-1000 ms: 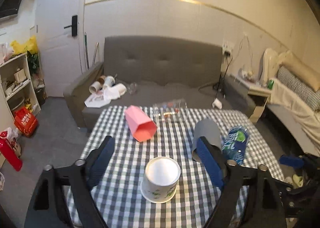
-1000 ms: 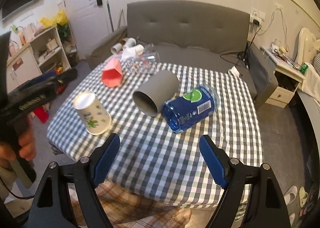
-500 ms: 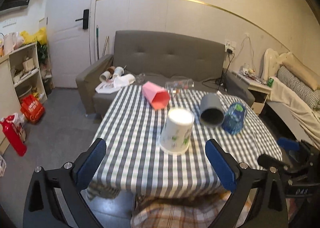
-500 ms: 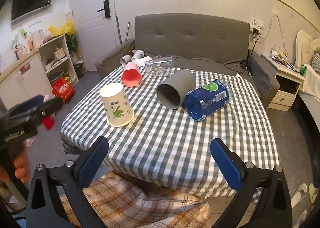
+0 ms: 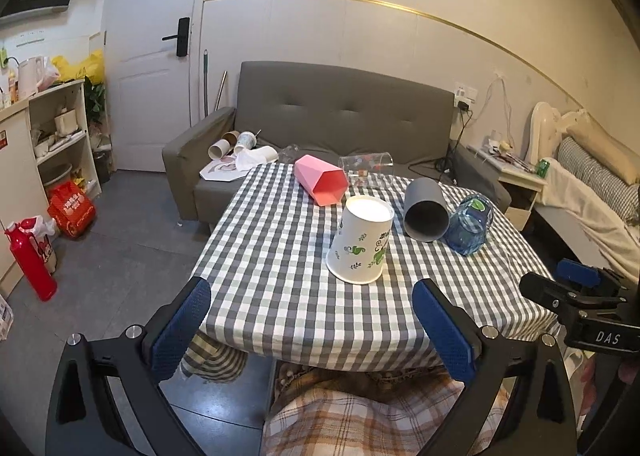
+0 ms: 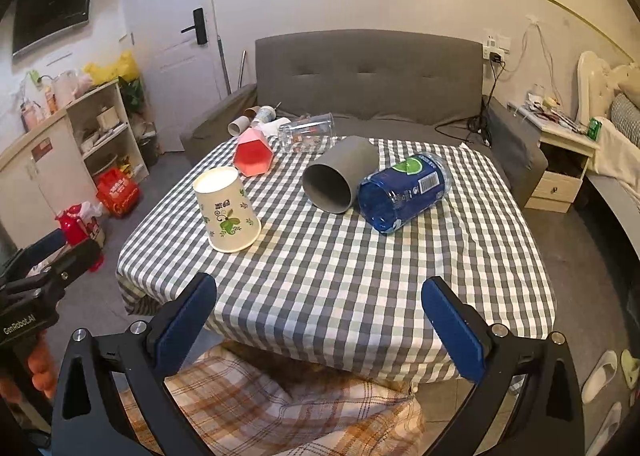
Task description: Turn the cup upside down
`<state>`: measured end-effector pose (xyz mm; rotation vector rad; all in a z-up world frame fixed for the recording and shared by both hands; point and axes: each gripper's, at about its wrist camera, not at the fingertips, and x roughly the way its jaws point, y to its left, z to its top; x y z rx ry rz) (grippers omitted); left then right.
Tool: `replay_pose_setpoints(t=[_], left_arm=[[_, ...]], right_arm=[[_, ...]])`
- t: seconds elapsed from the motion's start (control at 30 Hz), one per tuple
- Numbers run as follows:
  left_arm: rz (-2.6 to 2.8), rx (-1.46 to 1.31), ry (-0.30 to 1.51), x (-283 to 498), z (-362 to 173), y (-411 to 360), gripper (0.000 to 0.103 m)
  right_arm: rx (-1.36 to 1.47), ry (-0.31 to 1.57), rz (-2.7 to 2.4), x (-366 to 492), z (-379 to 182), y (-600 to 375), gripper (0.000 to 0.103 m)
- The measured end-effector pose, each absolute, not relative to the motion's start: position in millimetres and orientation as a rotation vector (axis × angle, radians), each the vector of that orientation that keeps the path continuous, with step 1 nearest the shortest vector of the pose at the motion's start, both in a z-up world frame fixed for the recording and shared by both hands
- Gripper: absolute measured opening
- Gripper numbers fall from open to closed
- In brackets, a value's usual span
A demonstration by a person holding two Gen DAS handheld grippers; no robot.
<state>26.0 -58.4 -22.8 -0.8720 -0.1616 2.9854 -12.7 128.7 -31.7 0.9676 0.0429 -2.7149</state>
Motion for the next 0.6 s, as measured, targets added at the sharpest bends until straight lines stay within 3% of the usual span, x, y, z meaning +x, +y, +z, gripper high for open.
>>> replay_pose_setpoints(t=[0.6], left_arm=[[2.976,-0.889,-0.141,26.0,-23.6,-54.9,0.103]], right_arm=[[0.955,0.126,-2.686,-9.0,-33.9,116.4,0.103]])
